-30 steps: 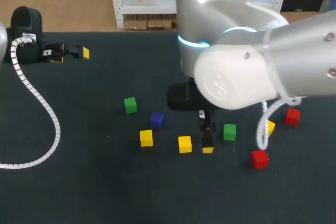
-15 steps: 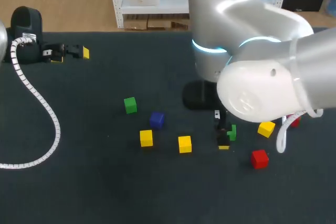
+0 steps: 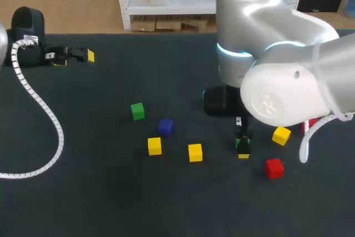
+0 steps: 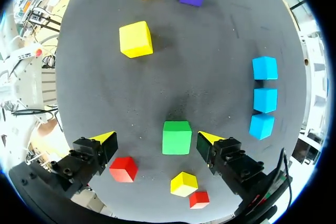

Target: Place the blue cubes, place green cubes on the blue cubes, place the yellow cubes on the green cubes, then place the red cubes on the yellow cubes, and place purple cube on the red cubes.

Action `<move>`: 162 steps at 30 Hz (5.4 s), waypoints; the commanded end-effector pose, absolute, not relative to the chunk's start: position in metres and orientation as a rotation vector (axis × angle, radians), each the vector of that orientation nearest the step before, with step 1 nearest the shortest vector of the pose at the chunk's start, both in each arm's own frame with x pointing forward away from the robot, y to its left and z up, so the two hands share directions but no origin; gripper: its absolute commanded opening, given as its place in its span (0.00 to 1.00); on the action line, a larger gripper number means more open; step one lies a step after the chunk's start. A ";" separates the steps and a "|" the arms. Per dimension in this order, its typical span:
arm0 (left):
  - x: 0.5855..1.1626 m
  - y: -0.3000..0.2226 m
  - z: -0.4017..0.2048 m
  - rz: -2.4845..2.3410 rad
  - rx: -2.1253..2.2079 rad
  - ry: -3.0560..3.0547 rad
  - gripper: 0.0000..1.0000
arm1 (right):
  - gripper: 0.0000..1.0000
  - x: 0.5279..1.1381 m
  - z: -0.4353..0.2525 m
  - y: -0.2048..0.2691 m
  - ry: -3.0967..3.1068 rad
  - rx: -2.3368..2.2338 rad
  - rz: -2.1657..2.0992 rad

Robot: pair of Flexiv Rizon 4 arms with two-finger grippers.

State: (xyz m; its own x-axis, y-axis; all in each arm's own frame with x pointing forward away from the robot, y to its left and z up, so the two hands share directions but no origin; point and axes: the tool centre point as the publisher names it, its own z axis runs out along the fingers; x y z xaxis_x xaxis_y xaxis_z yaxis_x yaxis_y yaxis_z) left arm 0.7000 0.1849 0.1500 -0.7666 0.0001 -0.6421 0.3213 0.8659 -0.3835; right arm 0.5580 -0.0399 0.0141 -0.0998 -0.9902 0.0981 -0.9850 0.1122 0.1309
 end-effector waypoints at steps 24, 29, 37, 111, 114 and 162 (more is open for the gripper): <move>0.700 0.185 0.150 -0.636 0.231 2.374 1.00 | 0.00 0.568 0.011 -0.039 -2.185 2.006 -0.044; 0.700 0.185 0.150 -0.636 0.231 2.374 1.00 | 0.00 0.571 0.035 -0.032 -2.148 2.050 -0.008; 0.700 0.185 0.150 -0.636 0.231 2.374 1.00 | 0.00 0.584 0.060 -0.026 -2.118 2.058 0.023; 0.700 0.185 0.150 -0.636 0.231 2.374 1.00 | 0.00 0.713 0.032 -0.040 -2.105 2.102 -0.088; 0.700 0.185 0.150 -0.636 0.231 2.374 1.00 | 0.00 0.714 0.032 -0.039 -2.101 2.103 -0.090; 0.700 0.185 0.150 -0.636 0.231 2.374 1.00 | 0.00 0.717 0.031 -0.036 -2.094 2.095 -0.093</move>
State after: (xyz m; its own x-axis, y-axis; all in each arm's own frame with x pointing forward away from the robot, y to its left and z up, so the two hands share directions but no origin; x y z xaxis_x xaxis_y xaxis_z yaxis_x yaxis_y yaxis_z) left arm 0.7000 0.1850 0.1500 -0.7667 0.0001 -0.6421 0.3212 0.8659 -0.3835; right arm 0.7174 -0.0356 0.0304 0.0085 -0.9964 0.0838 -0.9855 0.0058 0.1695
